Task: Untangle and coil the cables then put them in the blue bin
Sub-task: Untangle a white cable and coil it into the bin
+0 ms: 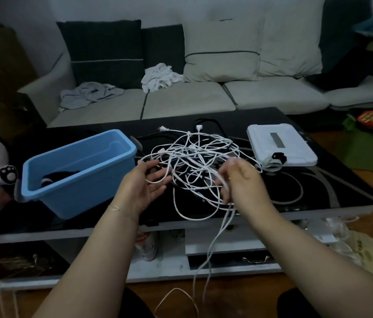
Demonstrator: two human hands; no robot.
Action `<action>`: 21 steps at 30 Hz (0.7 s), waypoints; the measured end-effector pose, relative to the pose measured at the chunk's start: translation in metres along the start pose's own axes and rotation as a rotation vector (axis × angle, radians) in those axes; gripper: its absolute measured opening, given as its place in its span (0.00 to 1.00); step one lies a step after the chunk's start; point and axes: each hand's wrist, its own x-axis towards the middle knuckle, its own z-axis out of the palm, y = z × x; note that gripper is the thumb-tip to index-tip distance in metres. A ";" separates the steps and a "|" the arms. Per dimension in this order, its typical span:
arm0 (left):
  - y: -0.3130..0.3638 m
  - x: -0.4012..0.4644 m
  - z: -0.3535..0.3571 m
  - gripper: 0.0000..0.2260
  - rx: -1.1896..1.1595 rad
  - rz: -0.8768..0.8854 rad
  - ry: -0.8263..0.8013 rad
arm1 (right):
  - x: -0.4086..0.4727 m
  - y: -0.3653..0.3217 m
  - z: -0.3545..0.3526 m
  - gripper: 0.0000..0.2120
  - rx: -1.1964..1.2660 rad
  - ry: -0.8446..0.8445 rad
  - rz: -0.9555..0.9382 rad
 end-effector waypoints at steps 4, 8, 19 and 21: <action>-0.003 0.008 -0.010 0.15 0.537 0.481 0.284 | 0.005 0.000 -0.012 0.16 0.125 0.284 -0.070; 0.006 0.007 -0.019 0.11 0.349 0.691 0.343 | 0.011 0.000 -0.023 0.17 0.131 0.415 -0.124; 0.012 -0.002 -0.032 0.15 0.544 0.850 0.269 | 0.018 0.003 -0.045 0.27 -0.010 0.409 -0.101; 0.007 -0.001 -0.035 0.14 0.754 0.827 0.324 | 0.010 -0.003 -0.043 0.22 -0.066 0.238 -0.249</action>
